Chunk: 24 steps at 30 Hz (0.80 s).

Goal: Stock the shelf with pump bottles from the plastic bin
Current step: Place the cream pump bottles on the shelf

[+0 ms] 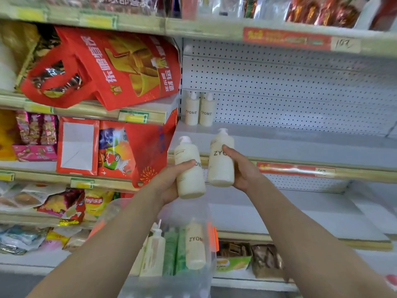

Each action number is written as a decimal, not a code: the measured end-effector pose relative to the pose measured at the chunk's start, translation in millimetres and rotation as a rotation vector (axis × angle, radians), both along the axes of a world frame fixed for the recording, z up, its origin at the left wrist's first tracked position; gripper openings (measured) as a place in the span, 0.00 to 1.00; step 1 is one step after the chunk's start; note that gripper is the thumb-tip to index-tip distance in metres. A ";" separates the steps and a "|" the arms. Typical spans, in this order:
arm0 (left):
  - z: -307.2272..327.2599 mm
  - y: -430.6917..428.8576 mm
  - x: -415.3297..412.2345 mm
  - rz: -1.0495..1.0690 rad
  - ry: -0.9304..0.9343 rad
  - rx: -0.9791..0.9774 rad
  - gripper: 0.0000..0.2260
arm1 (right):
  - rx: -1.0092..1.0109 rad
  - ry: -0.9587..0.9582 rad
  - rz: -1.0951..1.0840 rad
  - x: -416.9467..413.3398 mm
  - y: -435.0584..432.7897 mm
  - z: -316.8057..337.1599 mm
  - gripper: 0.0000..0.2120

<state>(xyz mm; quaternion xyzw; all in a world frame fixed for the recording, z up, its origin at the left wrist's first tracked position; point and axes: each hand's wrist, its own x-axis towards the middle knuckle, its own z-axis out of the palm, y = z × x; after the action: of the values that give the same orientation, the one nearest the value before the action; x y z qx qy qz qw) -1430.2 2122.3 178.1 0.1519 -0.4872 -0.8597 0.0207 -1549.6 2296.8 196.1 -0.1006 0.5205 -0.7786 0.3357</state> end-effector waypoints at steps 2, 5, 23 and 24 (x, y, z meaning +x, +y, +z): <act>6.8 -2.7 -18.8 -0.007 0.015 0.000 0.23 | 0.005 0.057 0.005 -18.8 -1.8 9.9 0.18; 19.0 -6.6 -49.8 -0.001 0.064 -0.017 0.20 | 0.044 0.159 -0.042 -55.1 -7.0 21.1 0.25; 28.6 -54.7 -231.4 0.070 0.188 -0.097 0.19 | 0.384 0.580 -0.211 -283.2 -45.5 7.8 0.30; 26.7 -57.6 -238.3 0.072 0.178 -0.099 0.20 | 0.391 0.577 -0.212 -292.5 -47.6 2.3 0.30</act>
<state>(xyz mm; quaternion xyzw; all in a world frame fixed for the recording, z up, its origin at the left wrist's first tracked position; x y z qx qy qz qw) -1668.5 2064.6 204.7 0.0911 -0.5198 -0.8433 0.1020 -1842.0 2249.3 198.4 -0.1958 0.7402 -0.6345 0.1053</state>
